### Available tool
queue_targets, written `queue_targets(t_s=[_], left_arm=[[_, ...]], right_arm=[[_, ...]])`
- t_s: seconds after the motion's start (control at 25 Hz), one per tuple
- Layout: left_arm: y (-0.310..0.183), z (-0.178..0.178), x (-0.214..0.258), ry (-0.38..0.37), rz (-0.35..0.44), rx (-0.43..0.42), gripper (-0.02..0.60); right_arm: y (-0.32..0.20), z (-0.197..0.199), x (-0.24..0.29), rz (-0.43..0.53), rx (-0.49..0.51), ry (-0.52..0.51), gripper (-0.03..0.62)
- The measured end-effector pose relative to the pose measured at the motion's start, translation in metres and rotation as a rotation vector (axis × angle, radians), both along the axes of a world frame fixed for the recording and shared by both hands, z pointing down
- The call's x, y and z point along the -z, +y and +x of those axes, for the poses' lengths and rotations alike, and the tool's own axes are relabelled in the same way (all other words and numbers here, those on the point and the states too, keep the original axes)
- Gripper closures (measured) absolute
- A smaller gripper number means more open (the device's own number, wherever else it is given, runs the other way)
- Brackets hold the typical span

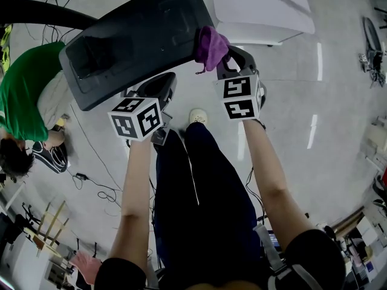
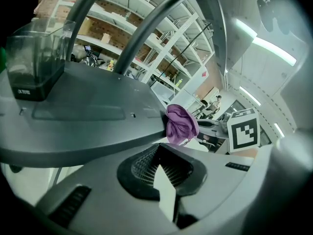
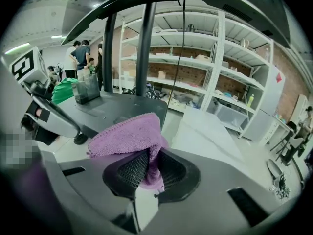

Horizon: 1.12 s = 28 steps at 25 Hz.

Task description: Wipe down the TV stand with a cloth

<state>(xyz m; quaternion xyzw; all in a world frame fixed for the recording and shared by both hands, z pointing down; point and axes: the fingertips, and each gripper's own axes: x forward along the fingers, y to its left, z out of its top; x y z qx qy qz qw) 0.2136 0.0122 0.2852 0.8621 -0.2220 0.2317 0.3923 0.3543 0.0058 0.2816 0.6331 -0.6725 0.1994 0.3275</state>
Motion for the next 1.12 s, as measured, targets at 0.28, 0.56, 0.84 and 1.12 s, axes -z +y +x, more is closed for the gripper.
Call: queue_targets(t_s=[0.28,0.56,0.84,1.12], left_arm=[[0.007,0.006,0.000,0.003,0.000,0.002,0.575],[0.015,0.006,-0.001,0.010,0.003,0.001,0.575],[0.031,-0.009,-0.011,0.018,-0.014,0.003,0.575],[0.048,-0.053,-0.019,0.020,-0.003,0.033,0.575]], right_arm=[[0.018,0.032,-0.014,-0.019,-0.149,-0.070,0.525],[0.038,0.036,-0.017,-0.017,-0.189,-0.070,0.525],[0.058,0.021,-0.036,-0.039,-0.200,-0.067,0.525],[0.072,-0.035,-0.046,-0.031,-0.165,-0.082,0.525]])
